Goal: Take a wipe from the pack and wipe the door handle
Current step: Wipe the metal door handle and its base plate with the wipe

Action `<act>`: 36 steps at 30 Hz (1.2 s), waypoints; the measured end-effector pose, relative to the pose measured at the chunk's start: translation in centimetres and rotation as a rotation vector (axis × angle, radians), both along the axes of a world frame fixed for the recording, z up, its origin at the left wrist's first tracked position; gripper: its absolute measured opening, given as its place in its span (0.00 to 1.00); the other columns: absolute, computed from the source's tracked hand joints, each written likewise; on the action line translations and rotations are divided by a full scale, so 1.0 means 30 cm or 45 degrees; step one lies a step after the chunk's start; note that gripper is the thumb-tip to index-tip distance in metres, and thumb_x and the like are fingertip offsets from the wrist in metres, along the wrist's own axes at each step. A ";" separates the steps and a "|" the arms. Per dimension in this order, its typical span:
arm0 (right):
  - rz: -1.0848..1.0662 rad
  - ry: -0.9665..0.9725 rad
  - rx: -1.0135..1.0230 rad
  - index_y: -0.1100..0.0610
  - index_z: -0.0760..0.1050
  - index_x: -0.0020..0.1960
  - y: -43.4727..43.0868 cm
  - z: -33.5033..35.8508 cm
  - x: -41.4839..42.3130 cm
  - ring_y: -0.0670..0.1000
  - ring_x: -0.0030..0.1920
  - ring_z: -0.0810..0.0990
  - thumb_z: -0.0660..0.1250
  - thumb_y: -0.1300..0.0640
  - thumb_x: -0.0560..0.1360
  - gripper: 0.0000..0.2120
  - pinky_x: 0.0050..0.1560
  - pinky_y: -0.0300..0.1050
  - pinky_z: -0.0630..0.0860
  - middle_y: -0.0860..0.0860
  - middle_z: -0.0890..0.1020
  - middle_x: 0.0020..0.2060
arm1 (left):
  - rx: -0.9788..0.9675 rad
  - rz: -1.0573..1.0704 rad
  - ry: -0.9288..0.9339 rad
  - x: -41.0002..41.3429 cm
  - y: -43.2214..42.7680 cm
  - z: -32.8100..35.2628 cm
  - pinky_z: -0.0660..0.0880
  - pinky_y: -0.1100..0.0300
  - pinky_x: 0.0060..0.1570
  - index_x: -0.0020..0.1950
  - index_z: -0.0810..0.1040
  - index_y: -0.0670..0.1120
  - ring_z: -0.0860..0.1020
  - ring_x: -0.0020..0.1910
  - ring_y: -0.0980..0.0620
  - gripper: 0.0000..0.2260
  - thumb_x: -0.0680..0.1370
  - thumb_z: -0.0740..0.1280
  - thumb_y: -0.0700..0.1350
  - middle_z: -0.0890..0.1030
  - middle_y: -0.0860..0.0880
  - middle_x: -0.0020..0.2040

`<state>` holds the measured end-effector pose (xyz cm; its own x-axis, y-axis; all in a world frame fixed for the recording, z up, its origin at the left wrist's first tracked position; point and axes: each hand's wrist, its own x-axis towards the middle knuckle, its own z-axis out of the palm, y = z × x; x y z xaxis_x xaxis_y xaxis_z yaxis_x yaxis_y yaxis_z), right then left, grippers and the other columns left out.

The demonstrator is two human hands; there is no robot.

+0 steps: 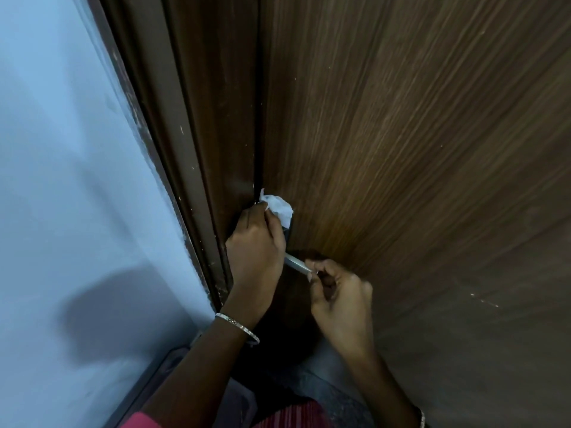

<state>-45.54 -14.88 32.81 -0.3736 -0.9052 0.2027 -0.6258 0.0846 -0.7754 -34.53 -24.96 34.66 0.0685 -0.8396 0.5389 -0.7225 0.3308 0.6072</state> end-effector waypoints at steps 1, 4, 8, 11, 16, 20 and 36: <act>-0.008 -0.004 -0.010 0.50 0.83 0.53 0.000 -0.001 0.002 0.39 0.50 0.84 0.70 0.63 0.75 0.11 0.53 0.43 0.83 0.42 0.86 0.49 | 0.018 0.005 -0.014 0.002 0.001 -0.010 0.72 0.65 0.37 0.52 0.81 0.39 0.82 0.39 0.48 0.09 0.81 0.63 0.42 0.84 0.43 0.44; -0.017 0.002 -0.017 0.52 0.83 0.52 0.001 -0.002 0.009 0.38 0.50 0.84 0.69 0.63 0.75 0.09 0.53 0.41 0.82 0.42 0.86 0.49 | 0.090 0.015 -0.048 0.013 0.011 -0.051 0.67 0.64 0.33 0.46 0.80 0.41 0.81 0.34 0.48 0.10 0.80 0.62 0.44 0.82 0.44 0.39; -0.007 0.015 -0.012 0.53 0.82 0.51 -0.002 -0.001 0.014 0.39 0.50 0.84 0.70 0.64 0.75 0.09 0.53 0.41 0.82 0.43 0.86 0.48 | 0.182 0.048 -0.018 0.026 0.024 -0.112 0.65 0.65 0.29 0.39 0.81 0.44 0.79 0.28 0.49 0.15 0.80 0.62 0.49 0.80 0.49 0.30; 0.001 0.043 -0.026 0.53 0.82 0.51 0.000 -0.001 0.016 0.40 0.49 0.84 0.70 0.64 0.75 0.08 0.52 0.42 0.82 0.43 0.86 0.48 | 0.356 0.029 0.098 0.024 0.035 -0.151 0.65 0.65 0.28 0.36 0.79 0.47 0.77 0.26 0.56 0.22 0.82 0.57 0.56 0.78 0.54 0.27; -0.012 0.068 -0.047 0.52 0.81 0.52 0.003 -0.010 0.020 0.40 0.50 0.84 0.70 0.62 0.76 0.08 0.52 0.43 0.82 0.43 0.86 0.49 | 0.943 -0.077 1.380 0.014 0.027 -0.162 0.82 0.59 0.40 0.51 0.83 0.47 0.86 0.41 0.53 0.14 0.79 0.65 0.56 0.87 0.45 0.46; -0.021 0.055 -0.059 0.52 0.82 0.51 0.000 -0.017 0.021 0.40 0.49 0.84 0.69 0.61 0.76 0.07 0.50 0.44 0.82 0.42 0.86 0.48 | 1.205 -0.050 1.904 -0.003 0.012 -0.131 0.81 0.58 0.40 0.62 0.77 0.42 0.85 0.47 0.48 0.18 0.78 0.68 0.53 0.84 0.41 0.54; 0.042 0.266 -0.056 0.53 0.79 0.53 0.006 -0.012 0.015 0.43 0.53 0.82 0.68 0.63 0.77 0.08 0.54 0.32 0.75 0.46 0.84 0.51 | 1.239 0.002 2.135 0.018 0.042 -0.134 0.78 0.59 0.41 0.49 0.80 0.45 0.84 0.43 0.52 0.07 0.81 0.64 0.46 0.85 0.47 0.44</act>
